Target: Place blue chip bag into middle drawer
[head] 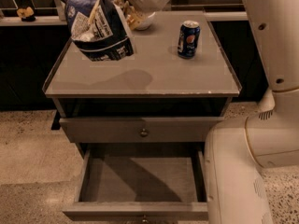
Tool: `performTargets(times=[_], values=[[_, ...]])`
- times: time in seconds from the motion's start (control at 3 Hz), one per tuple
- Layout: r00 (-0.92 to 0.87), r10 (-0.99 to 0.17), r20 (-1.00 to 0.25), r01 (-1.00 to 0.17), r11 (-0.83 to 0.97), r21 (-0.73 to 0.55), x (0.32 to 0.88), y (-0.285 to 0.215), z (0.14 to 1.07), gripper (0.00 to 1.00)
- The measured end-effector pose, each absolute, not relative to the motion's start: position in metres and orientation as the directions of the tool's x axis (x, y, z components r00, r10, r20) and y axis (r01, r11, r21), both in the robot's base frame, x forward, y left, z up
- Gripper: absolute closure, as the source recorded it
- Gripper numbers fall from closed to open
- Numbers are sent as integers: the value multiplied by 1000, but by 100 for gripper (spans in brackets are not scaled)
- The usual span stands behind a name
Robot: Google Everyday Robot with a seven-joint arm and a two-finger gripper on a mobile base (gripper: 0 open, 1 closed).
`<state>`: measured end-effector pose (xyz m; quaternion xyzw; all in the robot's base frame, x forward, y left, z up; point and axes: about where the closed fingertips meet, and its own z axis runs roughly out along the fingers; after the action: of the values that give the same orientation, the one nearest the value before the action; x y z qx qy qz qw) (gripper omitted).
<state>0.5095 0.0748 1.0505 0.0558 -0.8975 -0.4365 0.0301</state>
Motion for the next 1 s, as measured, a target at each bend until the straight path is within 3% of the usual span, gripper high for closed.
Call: performTargets(times=[1.0], values=[[-994, -104, 44, -23, 574, 818, 519, 94, 992, 100]])
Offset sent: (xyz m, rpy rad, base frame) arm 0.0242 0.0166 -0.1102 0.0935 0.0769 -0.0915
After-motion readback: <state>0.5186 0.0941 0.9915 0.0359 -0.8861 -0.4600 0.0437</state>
